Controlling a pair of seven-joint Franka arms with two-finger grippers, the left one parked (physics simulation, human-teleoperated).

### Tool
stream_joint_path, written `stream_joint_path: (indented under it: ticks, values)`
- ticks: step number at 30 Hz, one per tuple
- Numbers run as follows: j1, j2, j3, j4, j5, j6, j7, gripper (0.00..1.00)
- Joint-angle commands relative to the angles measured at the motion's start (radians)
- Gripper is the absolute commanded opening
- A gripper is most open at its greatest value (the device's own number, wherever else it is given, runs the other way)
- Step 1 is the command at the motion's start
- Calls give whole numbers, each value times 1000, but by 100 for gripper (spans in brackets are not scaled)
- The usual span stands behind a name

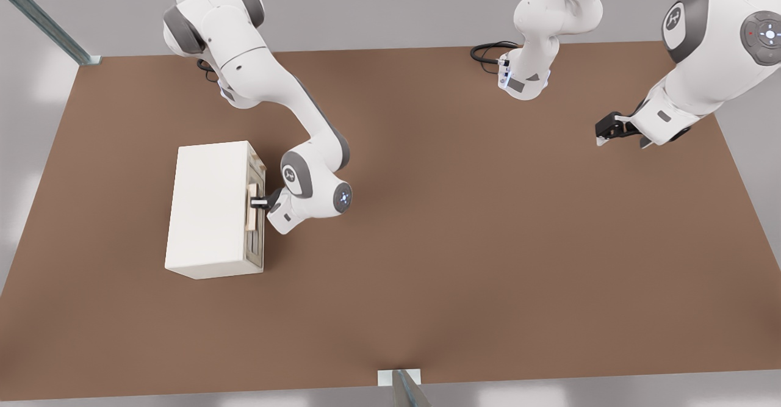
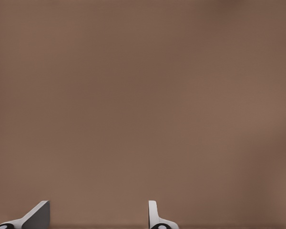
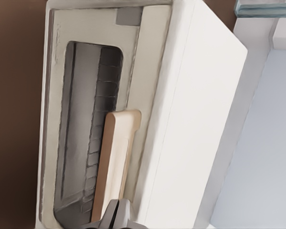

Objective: Keep left arm still and open the oven door with right arm

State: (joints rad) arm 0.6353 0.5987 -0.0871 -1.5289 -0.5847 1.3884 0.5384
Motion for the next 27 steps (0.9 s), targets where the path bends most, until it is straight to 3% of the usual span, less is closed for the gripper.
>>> stream_joint_path:
  ticks: [1,18,22,23,24,26,27]
  values:
    - [0,1,0,1,0,17,126,21]
    - [9,3,1,10,10,6,118,21]
    - [20,16,3,196,109,-60,-57,21]
    - [-2,4,0,225,163,-71,-222,86]
    - [-101,1,-2,283,249,-72,-458,100]
    - [-287,-23,-3,426,408,-147,-852,100]
    - [-376,-42,-5,490,492,-147,-864,100]
